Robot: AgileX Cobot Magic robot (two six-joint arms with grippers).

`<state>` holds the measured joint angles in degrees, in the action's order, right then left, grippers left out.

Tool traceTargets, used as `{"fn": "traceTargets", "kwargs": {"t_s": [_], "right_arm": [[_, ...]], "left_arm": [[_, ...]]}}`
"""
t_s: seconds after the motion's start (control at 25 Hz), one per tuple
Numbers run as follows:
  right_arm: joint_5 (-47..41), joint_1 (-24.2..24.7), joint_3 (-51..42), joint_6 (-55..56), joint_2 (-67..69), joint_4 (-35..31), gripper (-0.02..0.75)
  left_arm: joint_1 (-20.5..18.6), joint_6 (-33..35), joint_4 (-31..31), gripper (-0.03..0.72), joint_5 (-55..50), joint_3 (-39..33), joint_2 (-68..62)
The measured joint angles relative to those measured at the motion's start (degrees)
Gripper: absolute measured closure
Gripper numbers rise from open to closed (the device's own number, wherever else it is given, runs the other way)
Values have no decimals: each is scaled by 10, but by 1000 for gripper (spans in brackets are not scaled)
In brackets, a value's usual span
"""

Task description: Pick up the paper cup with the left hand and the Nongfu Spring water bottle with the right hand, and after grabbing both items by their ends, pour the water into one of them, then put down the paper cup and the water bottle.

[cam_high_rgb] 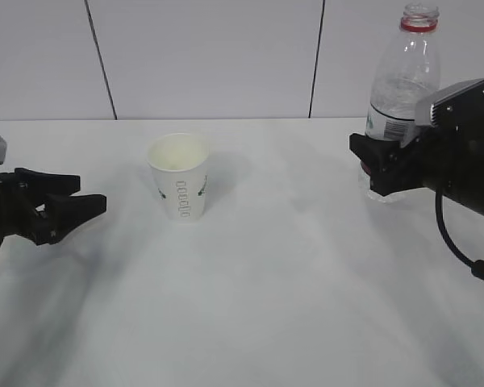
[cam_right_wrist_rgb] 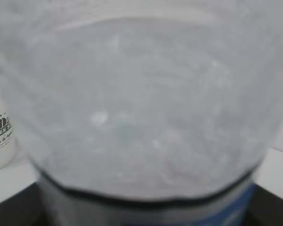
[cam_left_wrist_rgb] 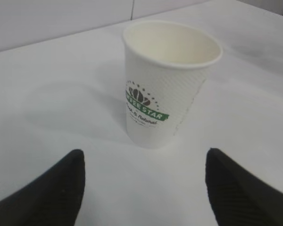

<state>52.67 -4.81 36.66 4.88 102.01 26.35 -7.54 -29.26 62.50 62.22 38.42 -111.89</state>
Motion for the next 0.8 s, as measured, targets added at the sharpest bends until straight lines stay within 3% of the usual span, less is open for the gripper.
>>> {"fn": "traceTargets", "kwargs": {"t_s": [0.36,0.68,0.8], "right_arm": [[0,0,0,0,0,0,237],[0,0,0,0,0,0,237],[0,0,0,0,0,0,237]], "left_arm": [[22,7,49,99,-32,95,-78],[65,51,27,112,-32,102,-100],[78,79,-11,112,-32,102,-104]]}}
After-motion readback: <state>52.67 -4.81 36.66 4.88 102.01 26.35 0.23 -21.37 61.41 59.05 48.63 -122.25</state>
